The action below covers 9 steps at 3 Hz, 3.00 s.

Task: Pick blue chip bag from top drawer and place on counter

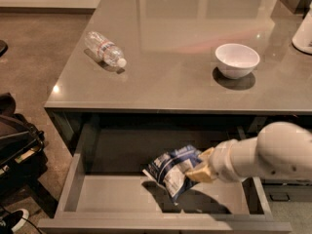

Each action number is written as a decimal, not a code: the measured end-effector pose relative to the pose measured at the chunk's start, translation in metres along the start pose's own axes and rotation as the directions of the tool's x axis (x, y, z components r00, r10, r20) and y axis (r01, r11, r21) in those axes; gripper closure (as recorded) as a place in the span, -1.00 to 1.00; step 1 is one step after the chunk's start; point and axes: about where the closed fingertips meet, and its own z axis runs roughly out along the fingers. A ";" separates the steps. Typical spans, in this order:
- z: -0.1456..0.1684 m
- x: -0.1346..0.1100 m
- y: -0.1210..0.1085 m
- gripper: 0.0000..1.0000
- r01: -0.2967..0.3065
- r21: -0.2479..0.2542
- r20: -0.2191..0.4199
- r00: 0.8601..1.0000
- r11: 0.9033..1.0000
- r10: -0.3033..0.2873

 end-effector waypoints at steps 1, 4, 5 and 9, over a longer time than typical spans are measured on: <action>-0.088 -0.068 0.000 1.00 0.111 0.069 -0.015 0.994 0.991 -0.110; -0.167 -0.241 -0.061 1.00 0.349 0.114 -0.048 0.937 0.930 -0.345; -0.177 -0.289 -0.061 1.00 0.397 0.141 0.009 0.916 0.907 -0.402; -0.067 -0.222 -0.158 0.79 0.351 0.101 0.046 0.933 0.931 -0.356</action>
Offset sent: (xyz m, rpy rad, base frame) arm 0.0392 0.0062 0.3575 -0.2367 -0.3454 0.1117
